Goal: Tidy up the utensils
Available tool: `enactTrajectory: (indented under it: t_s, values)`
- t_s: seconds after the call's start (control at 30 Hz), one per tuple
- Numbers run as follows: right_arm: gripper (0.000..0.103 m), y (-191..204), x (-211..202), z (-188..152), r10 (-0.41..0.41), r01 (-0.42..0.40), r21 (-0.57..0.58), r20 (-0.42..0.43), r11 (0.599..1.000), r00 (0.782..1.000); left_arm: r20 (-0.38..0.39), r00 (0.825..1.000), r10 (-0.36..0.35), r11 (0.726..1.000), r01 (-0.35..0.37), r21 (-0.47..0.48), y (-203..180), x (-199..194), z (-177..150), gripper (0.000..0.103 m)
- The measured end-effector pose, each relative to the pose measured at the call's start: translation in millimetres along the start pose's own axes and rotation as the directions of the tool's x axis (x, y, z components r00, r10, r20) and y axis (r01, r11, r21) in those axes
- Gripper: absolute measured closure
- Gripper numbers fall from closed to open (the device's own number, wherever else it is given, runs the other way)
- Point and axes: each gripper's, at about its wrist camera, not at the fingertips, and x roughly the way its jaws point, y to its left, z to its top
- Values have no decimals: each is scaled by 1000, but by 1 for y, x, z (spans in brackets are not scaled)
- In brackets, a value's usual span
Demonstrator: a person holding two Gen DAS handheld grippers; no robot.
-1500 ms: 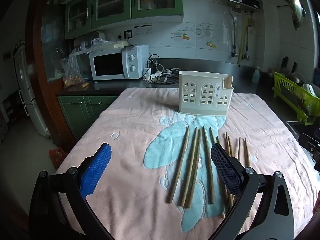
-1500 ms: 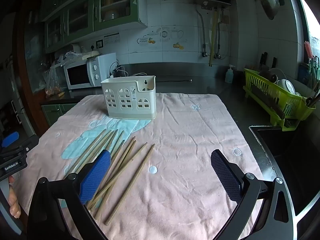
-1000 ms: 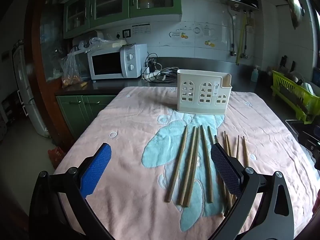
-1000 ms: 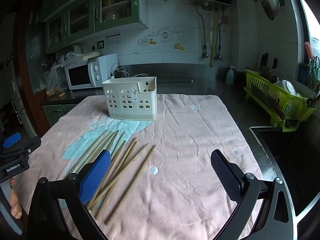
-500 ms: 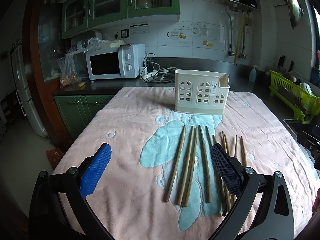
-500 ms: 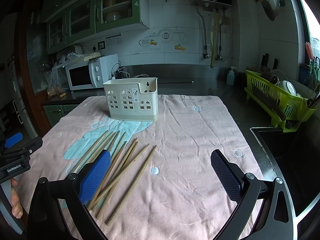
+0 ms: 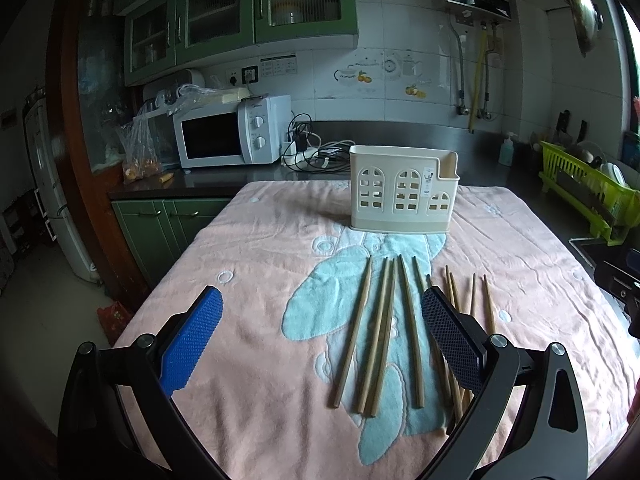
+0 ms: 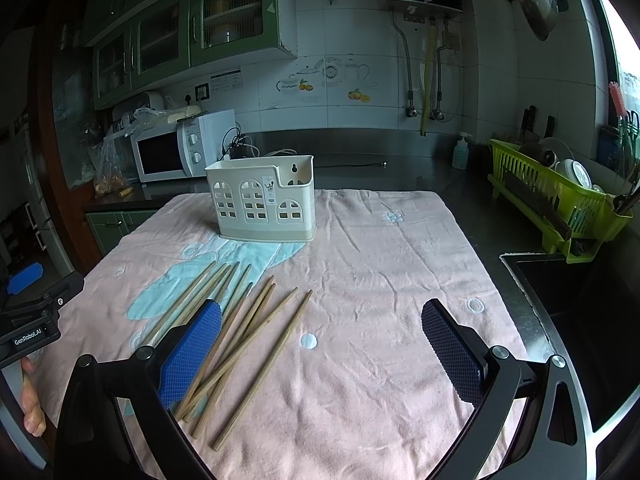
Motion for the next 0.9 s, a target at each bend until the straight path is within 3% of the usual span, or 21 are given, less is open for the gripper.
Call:
enactTrajectory:
  t_s: [0.9]
  values:
    - [6,-1,-1,0,3,-3,3,-3,1000,1000,8,1000,12,1000,-12,15,-1,-2,0,5]
